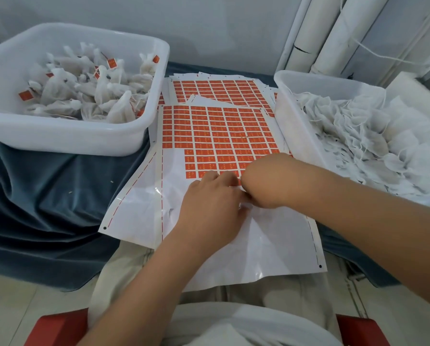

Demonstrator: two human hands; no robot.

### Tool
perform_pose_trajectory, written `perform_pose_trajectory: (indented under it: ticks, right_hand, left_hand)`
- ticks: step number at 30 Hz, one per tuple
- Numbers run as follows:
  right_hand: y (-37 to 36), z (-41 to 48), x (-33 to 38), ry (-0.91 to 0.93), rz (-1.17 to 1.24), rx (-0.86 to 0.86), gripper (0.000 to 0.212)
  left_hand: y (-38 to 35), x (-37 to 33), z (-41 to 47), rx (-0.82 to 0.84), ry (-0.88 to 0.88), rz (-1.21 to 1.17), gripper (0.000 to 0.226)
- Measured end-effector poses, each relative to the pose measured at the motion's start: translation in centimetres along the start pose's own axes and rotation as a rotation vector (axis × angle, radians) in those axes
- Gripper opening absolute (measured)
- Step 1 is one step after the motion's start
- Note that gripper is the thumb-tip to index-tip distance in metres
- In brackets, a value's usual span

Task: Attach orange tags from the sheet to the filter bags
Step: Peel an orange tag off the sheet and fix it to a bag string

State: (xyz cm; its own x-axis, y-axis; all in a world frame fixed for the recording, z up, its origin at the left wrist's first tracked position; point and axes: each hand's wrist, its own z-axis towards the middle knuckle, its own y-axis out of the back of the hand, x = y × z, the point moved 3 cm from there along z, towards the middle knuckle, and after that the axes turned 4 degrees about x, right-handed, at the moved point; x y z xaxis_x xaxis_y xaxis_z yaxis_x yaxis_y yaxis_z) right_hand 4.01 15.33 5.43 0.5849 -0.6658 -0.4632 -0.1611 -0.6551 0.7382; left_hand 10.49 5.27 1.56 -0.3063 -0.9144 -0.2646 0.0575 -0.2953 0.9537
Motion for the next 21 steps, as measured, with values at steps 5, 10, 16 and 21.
perform_pose_trajectory:
  ticks: [5,10,16,21]
  right_hand:
    - [0.4,-0.9,-1.2,-0.056,0.176,-0.018,0.015]
    - [2.2,-4.3,-4.1,-0.272,0.377,-0.147,0.017]
    - [2.2,-9.8,-4.4,-0.110,1.183,-0.600,0.027]
    - [-1.8,-8.0,-1.2,0.049,1.938,-0.652,0.027]
  left_hand:
    - [0.1,0.1,0.0,0.004,0.019,-0.025,0.032]
    - [-0.1,0.3,-0.2,-0.018,0.039,-0.056,0.031]
    - [0.3,0.7,0.2,0.006,0.211,-0.617,0.035]
    - [2.0,-0.2,-0.2,-0.069,0.436,-1.535,0.073]
